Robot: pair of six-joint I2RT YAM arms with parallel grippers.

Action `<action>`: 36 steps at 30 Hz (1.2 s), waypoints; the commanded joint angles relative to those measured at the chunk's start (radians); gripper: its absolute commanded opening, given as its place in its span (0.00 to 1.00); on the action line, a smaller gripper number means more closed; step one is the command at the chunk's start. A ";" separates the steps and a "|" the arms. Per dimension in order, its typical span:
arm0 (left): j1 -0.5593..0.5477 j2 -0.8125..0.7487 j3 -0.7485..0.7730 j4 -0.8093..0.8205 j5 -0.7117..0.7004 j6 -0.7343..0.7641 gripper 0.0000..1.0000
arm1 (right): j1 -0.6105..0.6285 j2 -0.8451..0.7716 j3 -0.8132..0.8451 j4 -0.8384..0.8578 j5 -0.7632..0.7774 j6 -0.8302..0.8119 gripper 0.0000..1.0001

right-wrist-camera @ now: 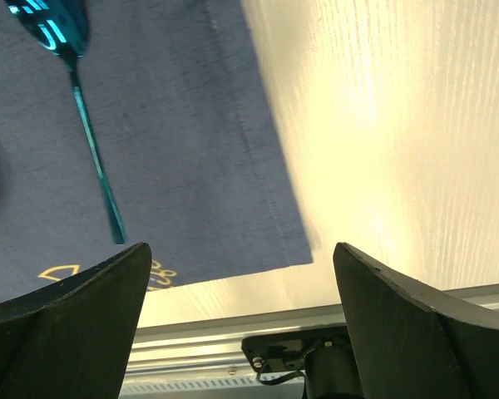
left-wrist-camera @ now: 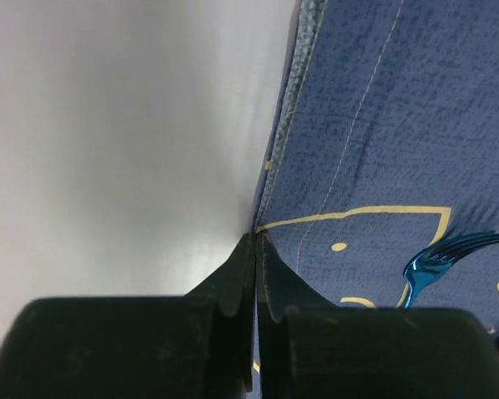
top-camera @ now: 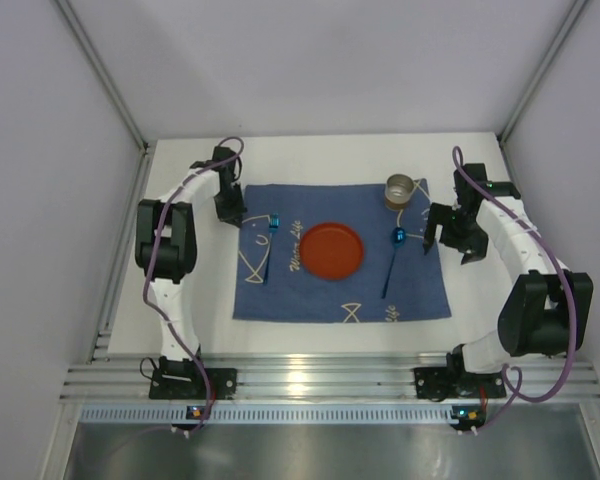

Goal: Set the dinner table for one person

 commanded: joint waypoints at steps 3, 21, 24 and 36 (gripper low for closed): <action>0.060 -0.034 -0.045 -0.051 -0.132 0.037 0.04 | -0.002 -0.022 0.052 0.042 -0.058 -0.018 0.93; 0.062 -0.766 -0.793 0.750 -0.551 0.179 0.83 | 0.061 -0.313 0.058 0.326 -0.250 0.086 1.00; 0.065 -0.919 -1.150 1.249 -0.544 0.283 0.77 | 0.075 -0.329 0.046 0.375 -0.281 0.065 1.00; 0.098 -0.746 -1.349 1.711 -0.237 0.278 0.74 | 0.159 -0.287 -0.019 0.423 -0.310 -0.092 1.00</action>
